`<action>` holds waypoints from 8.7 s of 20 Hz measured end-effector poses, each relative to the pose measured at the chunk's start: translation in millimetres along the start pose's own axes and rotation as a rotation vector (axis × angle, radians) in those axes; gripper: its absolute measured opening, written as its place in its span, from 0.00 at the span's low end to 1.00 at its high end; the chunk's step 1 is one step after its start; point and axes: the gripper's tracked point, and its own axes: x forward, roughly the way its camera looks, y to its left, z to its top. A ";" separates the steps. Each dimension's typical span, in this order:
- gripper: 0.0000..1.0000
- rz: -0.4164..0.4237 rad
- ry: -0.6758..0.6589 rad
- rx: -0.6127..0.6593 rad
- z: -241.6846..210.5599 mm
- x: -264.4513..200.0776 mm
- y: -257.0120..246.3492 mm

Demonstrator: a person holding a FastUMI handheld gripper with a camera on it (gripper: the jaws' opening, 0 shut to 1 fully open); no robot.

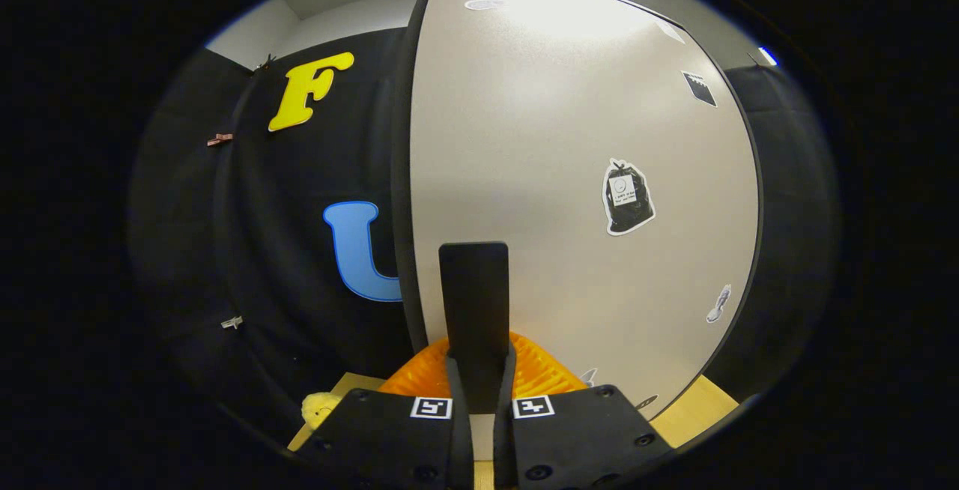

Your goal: Open the shoe cabinet door, grab the shoes and put them into the shoe cabinet, then close the shoe cabinet door.

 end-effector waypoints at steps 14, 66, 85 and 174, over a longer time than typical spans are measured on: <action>0.14 0.153 -0.003 0.013 3.7 -108.8 -29.5; 0.24 -0.049 -0.053 0.134 14.9 -252.1 -303.9; 0.94 0.171 0.215 0.077 -101.6 -301.0 -140.8; 0.05 0.076 0.285 -0.125 -61.6 205.4 -116.2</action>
